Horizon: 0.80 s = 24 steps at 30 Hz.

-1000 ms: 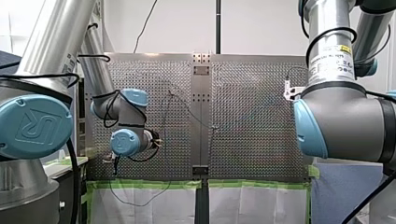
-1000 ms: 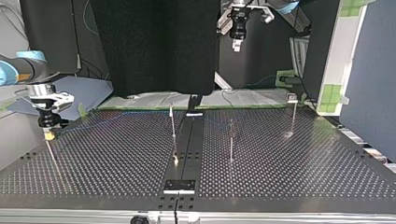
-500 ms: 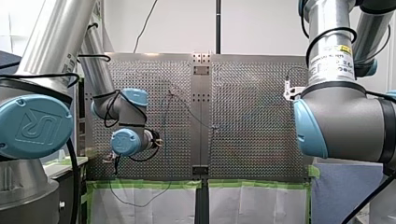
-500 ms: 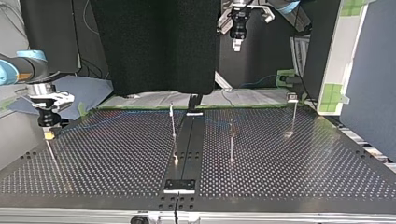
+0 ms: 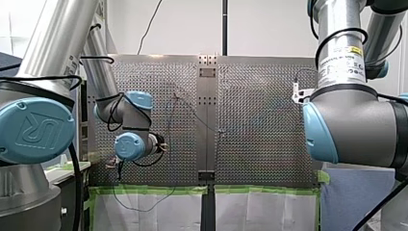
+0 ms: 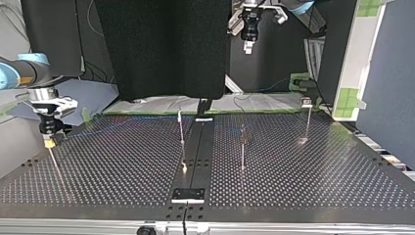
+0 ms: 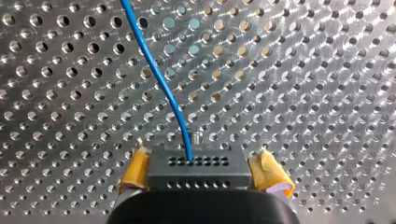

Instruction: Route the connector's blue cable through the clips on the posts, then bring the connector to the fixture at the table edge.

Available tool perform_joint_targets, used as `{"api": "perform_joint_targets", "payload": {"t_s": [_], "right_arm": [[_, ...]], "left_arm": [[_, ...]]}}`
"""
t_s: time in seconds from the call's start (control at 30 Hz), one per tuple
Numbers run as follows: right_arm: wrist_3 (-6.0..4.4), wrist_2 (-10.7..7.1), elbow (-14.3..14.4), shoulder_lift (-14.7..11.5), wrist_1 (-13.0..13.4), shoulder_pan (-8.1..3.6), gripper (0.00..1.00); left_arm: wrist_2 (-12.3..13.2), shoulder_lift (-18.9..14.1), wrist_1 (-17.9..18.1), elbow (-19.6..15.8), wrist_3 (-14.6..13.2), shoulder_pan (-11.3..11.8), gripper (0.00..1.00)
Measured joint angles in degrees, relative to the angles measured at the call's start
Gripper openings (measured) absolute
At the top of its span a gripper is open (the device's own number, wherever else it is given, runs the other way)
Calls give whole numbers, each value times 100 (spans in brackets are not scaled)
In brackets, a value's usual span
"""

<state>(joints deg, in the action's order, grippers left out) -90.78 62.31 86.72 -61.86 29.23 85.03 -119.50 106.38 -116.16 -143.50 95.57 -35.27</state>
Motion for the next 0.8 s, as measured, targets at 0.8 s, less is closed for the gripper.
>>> {"api": "perform_joint_targets", "payload": {"t_s": [0.8], "right_arm": [[67,-7,-1,0,-104,7,99]], "left_arm": [[-16,0,-46,0,-8,0,100]]}}
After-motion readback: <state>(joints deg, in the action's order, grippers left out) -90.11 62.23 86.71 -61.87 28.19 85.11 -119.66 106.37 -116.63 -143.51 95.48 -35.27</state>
